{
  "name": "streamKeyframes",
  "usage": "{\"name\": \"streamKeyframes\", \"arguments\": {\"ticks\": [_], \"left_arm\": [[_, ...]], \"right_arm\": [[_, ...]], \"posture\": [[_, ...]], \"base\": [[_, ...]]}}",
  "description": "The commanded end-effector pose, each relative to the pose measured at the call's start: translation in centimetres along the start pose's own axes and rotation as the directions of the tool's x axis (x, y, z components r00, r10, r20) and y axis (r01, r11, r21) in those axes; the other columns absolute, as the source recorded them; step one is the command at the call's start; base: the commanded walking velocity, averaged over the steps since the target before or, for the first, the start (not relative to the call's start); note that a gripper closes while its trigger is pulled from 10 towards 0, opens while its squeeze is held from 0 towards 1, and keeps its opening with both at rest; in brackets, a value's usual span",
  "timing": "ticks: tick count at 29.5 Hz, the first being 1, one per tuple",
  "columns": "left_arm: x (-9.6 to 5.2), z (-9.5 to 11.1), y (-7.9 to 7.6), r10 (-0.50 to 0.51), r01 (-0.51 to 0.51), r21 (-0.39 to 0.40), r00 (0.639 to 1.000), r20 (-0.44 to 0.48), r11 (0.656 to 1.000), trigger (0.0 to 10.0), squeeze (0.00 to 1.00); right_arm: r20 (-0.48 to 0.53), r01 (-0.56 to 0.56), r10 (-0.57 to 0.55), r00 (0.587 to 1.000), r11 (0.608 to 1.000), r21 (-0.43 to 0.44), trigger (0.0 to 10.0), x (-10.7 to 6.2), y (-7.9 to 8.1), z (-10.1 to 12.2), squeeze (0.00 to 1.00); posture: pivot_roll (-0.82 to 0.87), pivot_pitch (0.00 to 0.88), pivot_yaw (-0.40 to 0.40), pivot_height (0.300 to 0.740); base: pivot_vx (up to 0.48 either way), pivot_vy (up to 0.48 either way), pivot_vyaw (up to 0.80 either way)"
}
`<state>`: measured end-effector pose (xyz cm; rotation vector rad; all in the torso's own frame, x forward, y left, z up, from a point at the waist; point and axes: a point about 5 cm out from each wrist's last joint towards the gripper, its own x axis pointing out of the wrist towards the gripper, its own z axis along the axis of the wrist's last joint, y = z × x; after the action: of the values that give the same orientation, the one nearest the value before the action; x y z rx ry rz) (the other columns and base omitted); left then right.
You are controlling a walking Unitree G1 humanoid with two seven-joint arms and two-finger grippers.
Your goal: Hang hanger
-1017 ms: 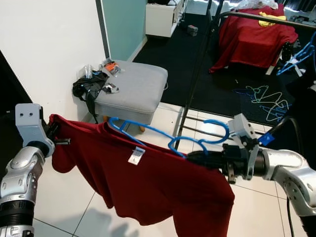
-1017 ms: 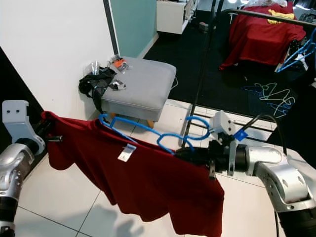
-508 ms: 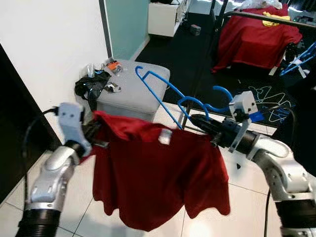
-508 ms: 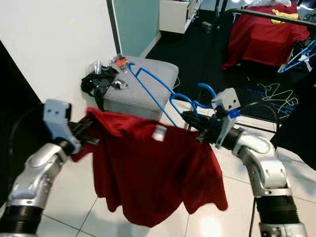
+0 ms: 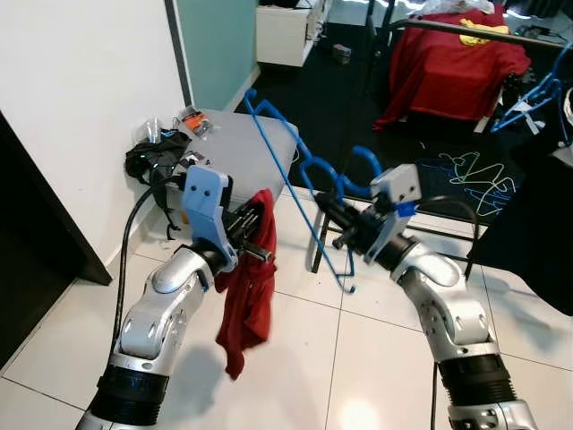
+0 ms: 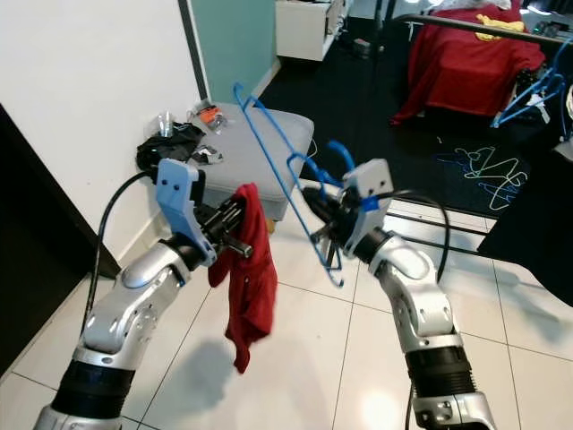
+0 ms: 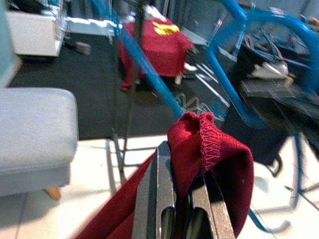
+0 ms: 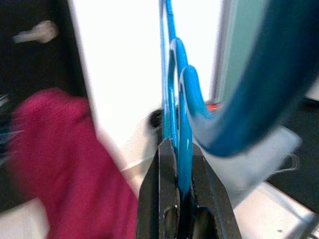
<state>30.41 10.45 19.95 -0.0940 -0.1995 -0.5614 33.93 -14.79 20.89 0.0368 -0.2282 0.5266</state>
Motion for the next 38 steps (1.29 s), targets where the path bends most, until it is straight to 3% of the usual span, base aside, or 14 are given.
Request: {"name": "streamKeyframes", "arguments": {"ticks": [1, 3, 7, 9, 10, 11, 12, 13, 14, 15, 19, 21, 23, 38], "left_arm": [[-0.4, -0.5, -0.5, -0.031, 0.031, 0.0, 0.999, -0.034, 1.0, 0.0, 0.0], [-1.0, -1.6, 0.5, 0.058, -0.056, 0.03, 0.993, -0.099, 0.998, 0.0, 0.0], [-1.3, -2.0, 1.2, 0.103, -0.096, 0.057, 0.986, -0.133, 0.994, 0.0, 0.0], [-2.4, -3.3, 3.2, 0.228, -0.197, 0.154, 0.949, -0.216, 0.968, 0.0, 0.0], [-2.4, -3.3, 3.2, 0.228, -0.197, 0.154, 0.949, -0.216, 0.968, 0.0, 0.0], [-2.9, -3.7, 4.1, 0.293, -0.255, 0.181, 0.927, -0.236, 0.95, 0.0, 0.0], [-3.3, -3.9, 5.2, 0.384, -0.341, 0.2, 0.89, -0.246, 0.919, 3.3, 0.0], [-3.5, -3.9, 5.7, 0.441, -0.402, 0.193, 0.863, -0.248, 0.895, 5.6, 0.0], [-3.5, -3.9, 5.7, 0.441, -0.402, 0.193, 0.863, -0.248, 0.895, 5.6, 0.0], [-3.6, -4.1, 6.0, 0.48, -0.445, 0.184, 0.836, -0.265, 0.876, 10.0, 0.0], [-3.6, -4.4, 6.0, 0.508, -0.482, 0.161, 0.811, -0.291, 0.861, 10.0, 0.0], [-3.5, -4.4, 5.7, 0.518, -0.498, 0.145, 0.801, -0.3, 0.855, 10.0, 0.0], [-3.1, -4.3, 5.2, 0.498, -0.469, 0.17, 0.815, -0.295, 0.867, 10.0, 0.0], [-2.2, -3.0, 3.7, 0.451, -0.434, 0.125, 0.872, -0.188, 0.892, 10.0, 0.0]], "right_arm": [[-0.042, 0.204, -0.203, 0.978, 0.978, 0.046, 10.0, -0.7, -2.7, -0.5, 0.0], [-0.157, 0.342, -0.336, 0.929, 0.939, 0.016, 10.0, -1.8, -4.3, -2.2, 0.0], [-0.155, 0.364, -0.357, 0.921, 0.931, 0.018, 10.0, -2.2, -4.6, -2.3, 0.0], [-0.131, 0.391, -0.376, 0.917, 0.913, 0.116, 10.0, -2.5, -4.6, -1.9, 0.0], [-0.131, 0.391, -0.376, 0.917, 0.913, 0.116, 10.0, -2.5, -4.6, -1.9, 0.0], [-0.171, 0.396, -0.373, 0.912, 0.908, 0.134, 10.0, -2.6, -4.5, -2.3, 0.0], [-0.299, 0.404, -0.362, 0.883, 0.911, 0.089, 10.0, -2.9, -4.3, -3.9, 0.0], [-0.382, 0.408, -0.372, 0.846, 0.913, 0.015, 10.0, -3.4, -4.3, -5.2, 0.0], [-0.382, 0.408, -0.372, 0.846, 0.913, 0.015, 10.0, -3.4, -4.3, -5.2, 0.0], [-0.417, 0.41, -0.38, 0.826, 0.912, -0.018, 10.0, -3.7, -4.2, -6.0, 0.0], [-0.429, 0.405, -0.374, 0.822, 0.914, -0.02, 10.0, -3.4, -3.4, -6.5, 0.0], [-0.428, 0.372, -0.337, 0.839, 0.928, 0.0, 10.0, -2.6, -2.0, -6.6, 0.0], [-0.413, 0.347, -0.314, 0.855, 0.938, 0.005, 10.0, -2.0, -0.6, -6.7, 0.0], [-0.299, 0.342, -0.315, 0.901, 0.939, 0.041, 10.0, -1.7, -0.3, -4.9, 0.0]], "posture": [[-0.02, 0.095, -0.007, 0.74], [-0.02, 0.095, -0.014, 0.74], [-0.01, 0.098, -0.015, 0.74], [-0.03, 0.103, -0.012, 0.74], [-0.03, 0.103, -0.012, 0.74], [-0.03, 0.103, -0.012, 0.74], [-0.03, 0.106, -0.014, 0.74], [-0.03, 0.106, -0.015, 0.74], [-0.03, 0.106, -0.015, 0.74], [-0.03, 0.105, -0.018, 0.74], [-0.03, 0.11, -0.023, 0.74], [-0.03, 0.112, -0.029, 0.74], [-0.03, 0.119, -0.033, 0.74], [-0.05, 0.122, -0.044, 0.74]], "base": [[0.0, 0.0, 0.0], [0.0, 0.0, 0.0], [0.0, 0.0, 0.0], [0.0, 0.0, 0.0], [0.0, 0.0, 0.0], [0.0, 0.0, 0.0], [0.0, 0.0, 0.0], [0.0, 0.0, 0.0], [0.0, 0.0, 0.0], [0.0, 0.0, 0.0], [0.0, 0.0, 0.0], [0.0, 0.0, 0.0], [0.0, 0.0, 0.0], [0.0, 0.0, 0.0]]}}
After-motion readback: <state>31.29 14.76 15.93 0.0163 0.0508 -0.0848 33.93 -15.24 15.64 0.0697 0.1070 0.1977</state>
